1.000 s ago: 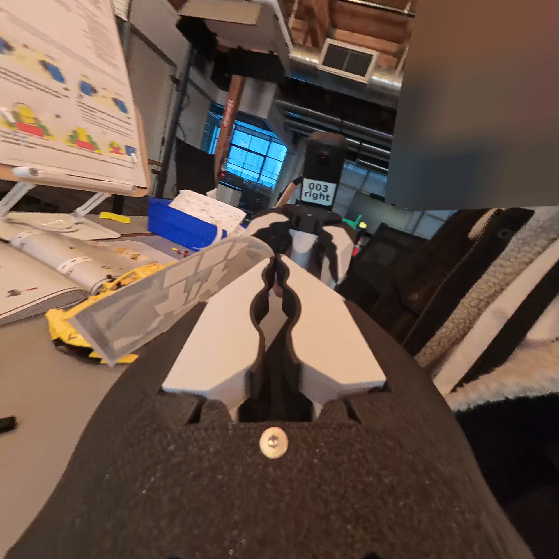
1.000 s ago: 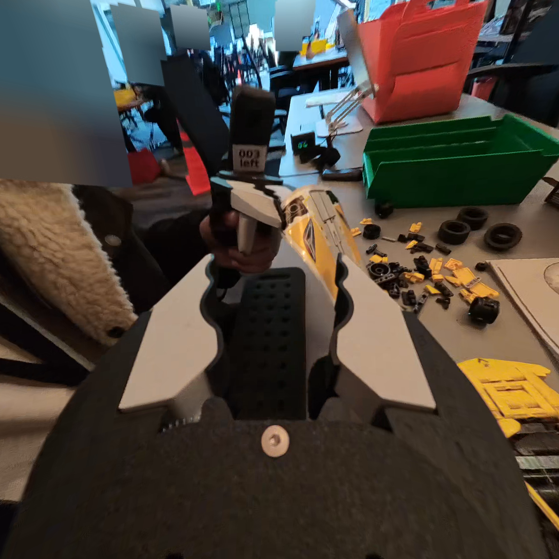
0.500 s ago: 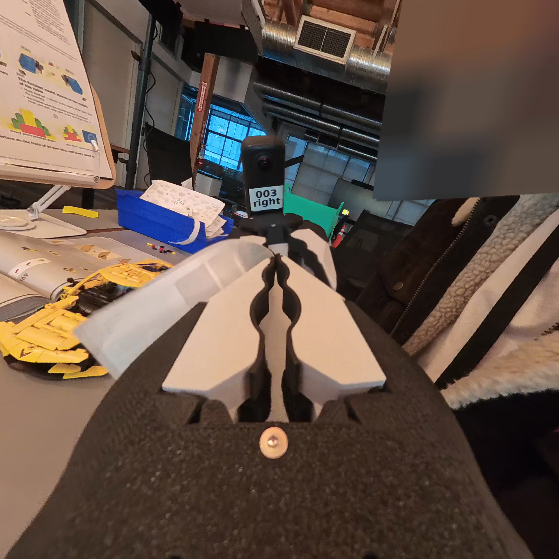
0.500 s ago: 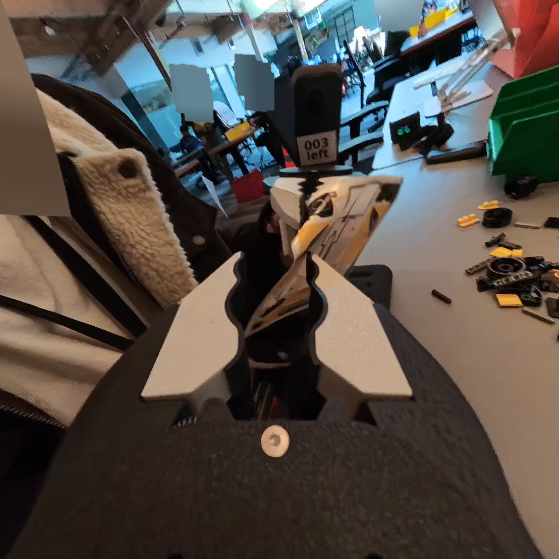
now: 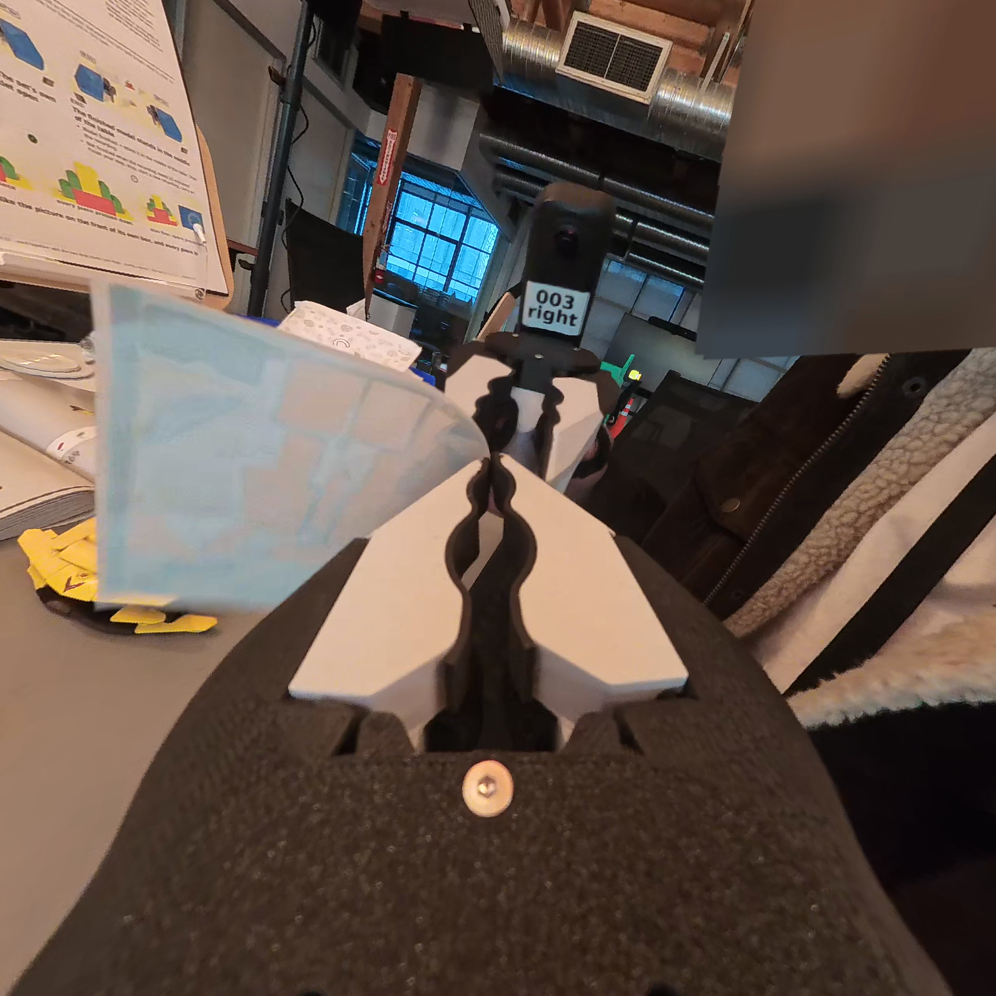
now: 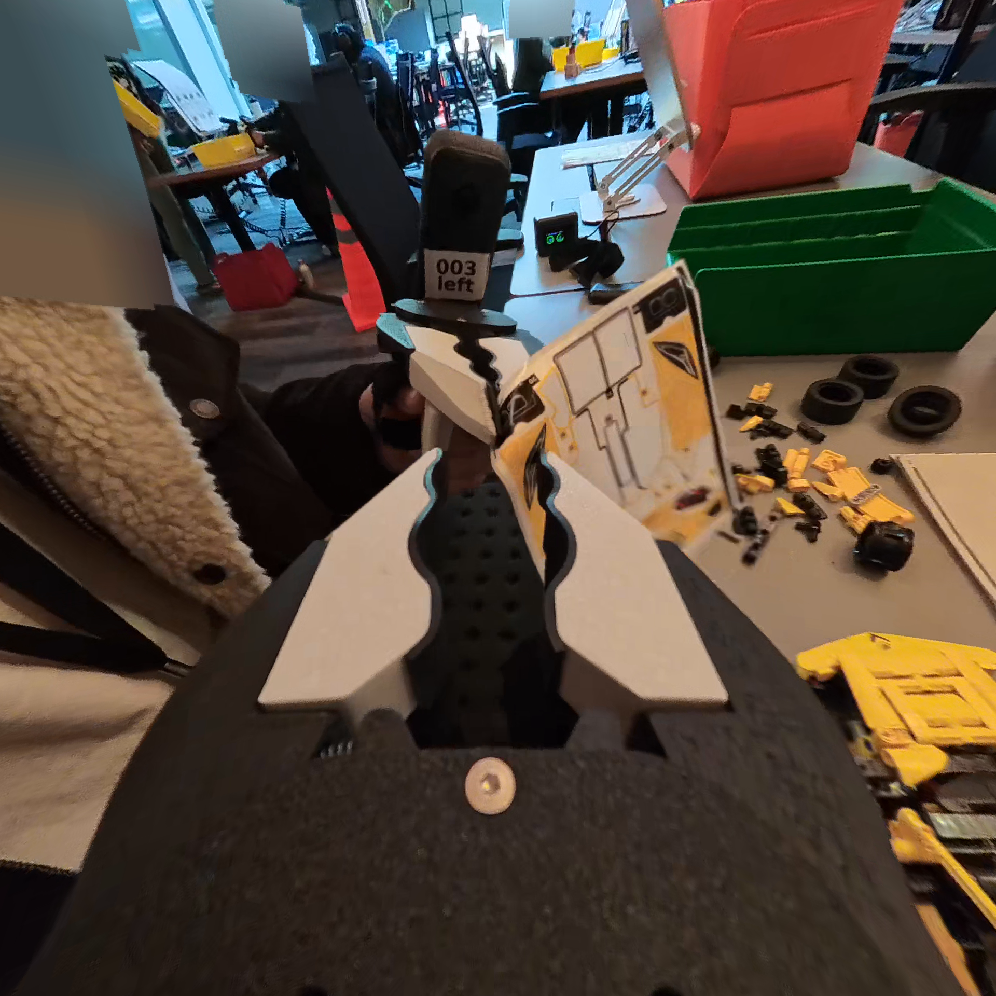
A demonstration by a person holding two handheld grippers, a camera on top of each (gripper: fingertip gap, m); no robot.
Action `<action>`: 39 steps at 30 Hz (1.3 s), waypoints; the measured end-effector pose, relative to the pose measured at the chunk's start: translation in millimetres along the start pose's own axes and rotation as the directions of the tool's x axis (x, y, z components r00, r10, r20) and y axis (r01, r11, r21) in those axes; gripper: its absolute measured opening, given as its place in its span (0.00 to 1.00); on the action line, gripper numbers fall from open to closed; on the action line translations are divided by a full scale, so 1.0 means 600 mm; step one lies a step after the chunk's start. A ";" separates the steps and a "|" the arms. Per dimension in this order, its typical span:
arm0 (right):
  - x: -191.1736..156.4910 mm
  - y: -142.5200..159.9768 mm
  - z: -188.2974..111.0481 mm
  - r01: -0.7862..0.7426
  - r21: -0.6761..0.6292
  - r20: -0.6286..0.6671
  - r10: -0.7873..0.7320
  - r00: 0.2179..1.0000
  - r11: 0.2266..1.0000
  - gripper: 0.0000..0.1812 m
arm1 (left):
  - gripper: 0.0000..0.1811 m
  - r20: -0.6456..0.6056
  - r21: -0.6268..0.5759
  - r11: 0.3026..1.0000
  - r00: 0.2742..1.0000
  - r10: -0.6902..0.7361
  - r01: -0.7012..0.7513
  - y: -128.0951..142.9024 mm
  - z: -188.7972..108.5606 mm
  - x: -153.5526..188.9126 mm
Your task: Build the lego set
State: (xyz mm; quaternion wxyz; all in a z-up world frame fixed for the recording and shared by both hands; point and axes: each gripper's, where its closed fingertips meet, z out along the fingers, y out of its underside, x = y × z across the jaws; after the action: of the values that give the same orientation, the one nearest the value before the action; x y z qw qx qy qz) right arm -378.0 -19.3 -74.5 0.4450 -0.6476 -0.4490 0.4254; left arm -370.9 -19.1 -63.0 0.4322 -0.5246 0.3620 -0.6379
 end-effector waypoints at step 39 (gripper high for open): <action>0.089 -0.002 -0.041 -0.304 0.204 -0.032 0.317 0.948 0.931 0.00 | 0.00 0.132 -0.075 0.997 0.991 0.014 -0.004 0.027 -0.043 -0.025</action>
State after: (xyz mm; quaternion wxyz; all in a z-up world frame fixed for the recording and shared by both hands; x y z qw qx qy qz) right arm -342.4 27.2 -75.6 0.4481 -0.6765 -0.2824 0.5117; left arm -392.1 -10.8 -88.3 0.4382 -0.5800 0.3585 -0.5858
